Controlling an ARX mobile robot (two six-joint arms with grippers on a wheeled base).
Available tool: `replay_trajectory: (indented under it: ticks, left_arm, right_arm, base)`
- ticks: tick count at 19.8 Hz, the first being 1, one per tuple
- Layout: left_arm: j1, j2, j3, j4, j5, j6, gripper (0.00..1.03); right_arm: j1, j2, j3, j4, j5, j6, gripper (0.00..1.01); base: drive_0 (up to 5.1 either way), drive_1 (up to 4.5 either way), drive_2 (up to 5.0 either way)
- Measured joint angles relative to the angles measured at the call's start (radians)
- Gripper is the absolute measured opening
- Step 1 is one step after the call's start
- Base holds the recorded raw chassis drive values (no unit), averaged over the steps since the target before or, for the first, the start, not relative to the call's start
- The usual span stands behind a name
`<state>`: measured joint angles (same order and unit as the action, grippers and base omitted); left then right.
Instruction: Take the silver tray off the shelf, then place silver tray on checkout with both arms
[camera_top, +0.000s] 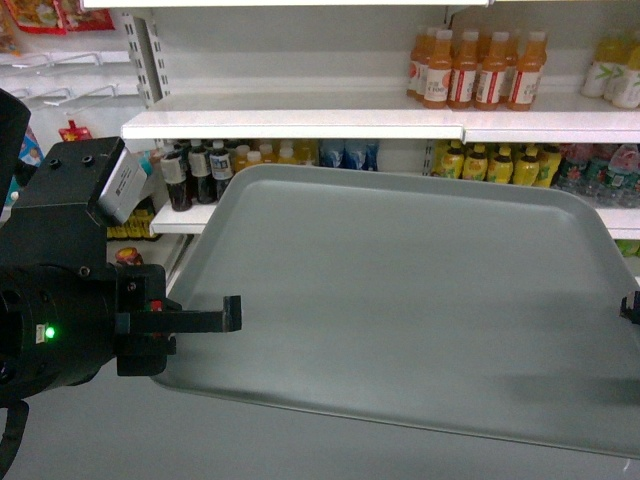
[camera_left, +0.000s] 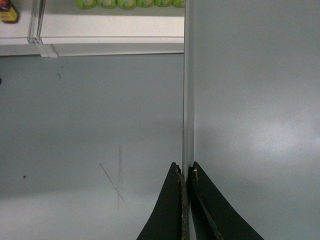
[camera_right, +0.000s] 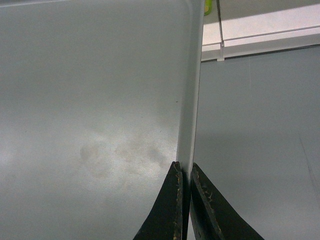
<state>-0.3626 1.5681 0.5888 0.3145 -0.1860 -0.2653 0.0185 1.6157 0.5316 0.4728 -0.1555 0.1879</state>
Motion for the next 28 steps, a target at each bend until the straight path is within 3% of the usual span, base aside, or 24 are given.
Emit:
replay_trajectory:
  ticks: [28]
  left_arm:
    - [0.002,0.001,-0.003,-0.011,0.001,0.000,0.02]
  right_arm:
    - [0.001,0.001,-0.004,-0.004,-0.002,0.002,0.03]
  base:
    - [0.1,-3.98,4.2]
